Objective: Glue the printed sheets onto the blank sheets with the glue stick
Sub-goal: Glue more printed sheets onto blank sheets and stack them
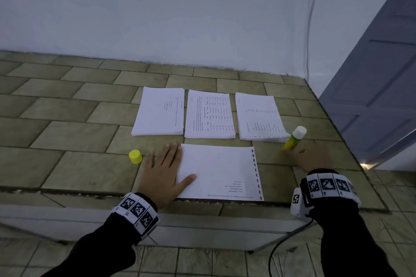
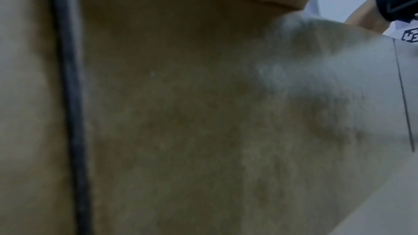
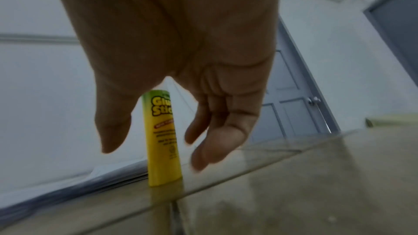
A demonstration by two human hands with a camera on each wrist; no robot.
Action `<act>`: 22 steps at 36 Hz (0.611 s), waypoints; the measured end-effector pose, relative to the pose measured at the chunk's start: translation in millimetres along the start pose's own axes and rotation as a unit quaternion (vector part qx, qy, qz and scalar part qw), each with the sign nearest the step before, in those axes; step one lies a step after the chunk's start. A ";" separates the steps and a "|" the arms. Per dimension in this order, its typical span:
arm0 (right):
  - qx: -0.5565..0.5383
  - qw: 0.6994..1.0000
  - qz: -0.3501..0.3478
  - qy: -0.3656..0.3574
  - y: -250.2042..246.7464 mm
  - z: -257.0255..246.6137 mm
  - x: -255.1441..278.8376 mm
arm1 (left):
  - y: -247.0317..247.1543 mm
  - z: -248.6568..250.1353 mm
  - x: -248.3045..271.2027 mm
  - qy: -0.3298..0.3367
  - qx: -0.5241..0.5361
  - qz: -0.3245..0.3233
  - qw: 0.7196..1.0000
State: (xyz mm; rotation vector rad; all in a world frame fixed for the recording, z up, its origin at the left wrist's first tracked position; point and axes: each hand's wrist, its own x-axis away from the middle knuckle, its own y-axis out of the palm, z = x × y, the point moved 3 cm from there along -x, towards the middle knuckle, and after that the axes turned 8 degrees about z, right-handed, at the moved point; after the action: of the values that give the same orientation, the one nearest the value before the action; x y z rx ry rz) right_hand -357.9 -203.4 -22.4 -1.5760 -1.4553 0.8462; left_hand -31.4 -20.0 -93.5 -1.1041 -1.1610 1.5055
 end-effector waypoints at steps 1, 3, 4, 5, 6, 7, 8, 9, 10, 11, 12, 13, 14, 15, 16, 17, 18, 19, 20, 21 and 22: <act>0.020 1.000 -0.013 -0.007 2.9 -2.9 5.1 | -0.2 0.1 0.0 -0.001 -0.001 0.001 1.000; 0.029 0.998 -0.050 -0.016 11.1 -11.9 15.5 | -1.1 0.4 0.3 -0.004 -0.002 0.000 1.000; 0.045 0.995 -0.082 -0.030 16.1 -19.8 21.4 | -1.9 0.7 0.4 -0.005 -0.001 0.000 1.000; 0.063 0.990 -0.113 -0.057 20.6 -29.5 26.8 | -2.4 1.1 0.4 -0.006 0.001 0.001 1.000; 0.072 0.985 -0.129 -0.087 24.2 -40.4 30.7 | -3.1 1.4 0.5 -0.008 0.004 0.001 1.000; 0.060 0.984 -0.123 -0.117 27.0 -52.0 32.5 | -3.4 1.6 0.4 -0.010 0.007 0.000 1.000; 0.043 0.983 -0.107 -0.144 28.9 -62.9 32.9 | -4.0 1.9 0.2 -0.012 0.010 -0.001 1.000; 0.025 0.982 -0.078 -0.168 30.0 -73.0 31.4 | -4.4 2.2 0.0 -0.013 0.011 -0.002 1.000; 0.016 0.981 -0.046 -0.187 30.3 -81.7 28.2 | -4.8 2.4 -0.4 -0.014 0.008 -0.005 1.000; 0.010 0.979 -0.015 -0.203 30.6 -89.4 23.5 | -4.6 2.6 -0.7 -0.014 0.005 -0.007 1.000; 0.011 0.977 0.009 -0.214 31.0 -96.1 18.2 | -4.4 2.5 -0.8 -0.014 0.004 -0.008 1.000; 0.021 0.976 0.019 -0.217 32.7 -101.2 12.5 | -4.0 2.2 -0.7 -0.014 0.006 -0.006 1.000; 0.041 0.977 0.019 -0.211 35.2 -105.4 6.2 | -4.5 2.3 -0.7 -0.015 0.009 -0.004 1.000; 0.063 0.979 0.012 -0.196 38.8 -108.1 -0.3 | -3.6 1.7 -0.4 -0.015 0.010 -0.004 1.000; 0.086 0.981 -0.003 -0.173 43.2 -109.1 -6.6 | -3.5 1.5 -0.2 -0.015 0.009 -0.007 1.000; 0.105 0.983 -0.017 -0.148 47.6 -108.7 -12.1 | -3.4 1.5 0.2 -0.015 0.009 -0.009 1.000; 0.118 0.985 -0.032 -0.123 51.7 -107.3 -16.4 | -3.5 1.8 0.3 -0.015 0.009 -0.009 1.000; 0.126 0.986 -0.045 -0.104 55.5 -105.9 -19.6 | -2.6 1.6 0.6 -0.015 0.010 -0.008 1.000; 0.132 0.985 -0.053 -0.093 58.8 -104.8 -21.7 | -2.9 2.1 0.6 -0.015 0.012 -0.007 1.000; 0.139 0.985 -0.056 -0.090 61.9 -103.9 -23.7 | -3.0 2.2 0.8 -0.016 0.016 -0.003 1.000; 0.151 0.983 -0.056 -0.090 63.8 -103.7 -25.1 | -3.5 2.3 0.6 -0.017 0.020 -0.001 1.000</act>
State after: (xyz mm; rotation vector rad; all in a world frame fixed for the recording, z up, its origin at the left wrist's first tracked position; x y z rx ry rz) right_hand -240.0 -241.1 -34.5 -1.2066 -1.4465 1.1088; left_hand -33.2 -19.3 -89.8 -1.0546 -1.1504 1.5441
